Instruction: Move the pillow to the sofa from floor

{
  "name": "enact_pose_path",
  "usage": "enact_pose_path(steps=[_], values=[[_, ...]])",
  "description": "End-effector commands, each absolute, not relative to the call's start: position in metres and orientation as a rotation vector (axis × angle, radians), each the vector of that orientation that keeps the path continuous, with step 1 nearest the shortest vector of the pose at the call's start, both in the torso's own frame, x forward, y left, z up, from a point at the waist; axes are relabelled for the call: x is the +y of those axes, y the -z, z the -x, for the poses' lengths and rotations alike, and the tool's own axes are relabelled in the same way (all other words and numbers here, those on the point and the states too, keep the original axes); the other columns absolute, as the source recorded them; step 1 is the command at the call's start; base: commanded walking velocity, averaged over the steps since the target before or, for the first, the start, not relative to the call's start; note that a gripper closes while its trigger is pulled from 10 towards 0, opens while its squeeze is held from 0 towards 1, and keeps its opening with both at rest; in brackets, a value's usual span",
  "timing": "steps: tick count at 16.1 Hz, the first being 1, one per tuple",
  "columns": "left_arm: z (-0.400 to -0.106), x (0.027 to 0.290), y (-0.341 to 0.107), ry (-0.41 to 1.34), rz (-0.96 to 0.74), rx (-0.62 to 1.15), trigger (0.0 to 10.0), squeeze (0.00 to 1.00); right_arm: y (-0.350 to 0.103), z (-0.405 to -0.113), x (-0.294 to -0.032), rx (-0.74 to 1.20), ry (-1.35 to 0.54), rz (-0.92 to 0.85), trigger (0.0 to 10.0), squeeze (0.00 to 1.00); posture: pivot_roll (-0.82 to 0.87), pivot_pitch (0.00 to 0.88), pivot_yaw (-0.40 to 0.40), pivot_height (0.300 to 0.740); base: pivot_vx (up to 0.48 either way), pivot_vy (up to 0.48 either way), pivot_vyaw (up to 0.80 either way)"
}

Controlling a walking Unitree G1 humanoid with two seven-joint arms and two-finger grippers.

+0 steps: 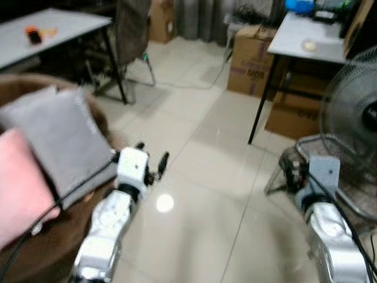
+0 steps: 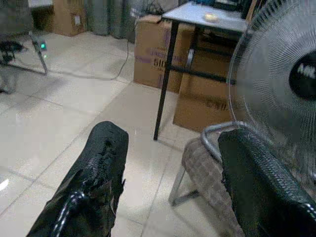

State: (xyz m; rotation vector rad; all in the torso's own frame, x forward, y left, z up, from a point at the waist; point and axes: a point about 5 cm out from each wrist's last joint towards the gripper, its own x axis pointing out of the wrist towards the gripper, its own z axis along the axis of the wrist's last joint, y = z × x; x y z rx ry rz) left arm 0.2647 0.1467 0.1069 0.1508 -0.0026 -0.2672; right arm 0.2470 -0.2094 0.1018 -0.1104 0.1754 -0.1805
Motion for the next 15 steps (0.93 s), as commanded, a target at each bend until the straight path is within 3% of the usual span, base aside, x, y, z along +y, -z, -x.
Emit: enact_pose_path(steps=[1,3,15], values=[[-0.2657,0.1510,-0.1078,0.258,-0.158,-0.002,10.0,0.00,-0.1021,-0.2484,-0.2058,0.175,0.166,0.111,10.0,0.00,-0.09,0.000,0.013,0.740,0.382,0.000,-0.80],[-0.2664,0.1507,-0.1077,0.260,-0.158,-0.004,10.0,0.00,-0.1023,-0.2486,-0.2076,0.170,0.171,0.120,10.0,0.00,-0.09,0.000,0.016,0.740,0.392,0.000,-0.77],[-0.2689,0.1507,-0.1076,0.260,-0.162,-0.008,10.0,0.00,-0.1061,-0.2529,-0.2085,0.133,0.120,0.147,10.0,0.00,-0.09,0.000,0.013,0.740,0.389,0.000,0.00]])
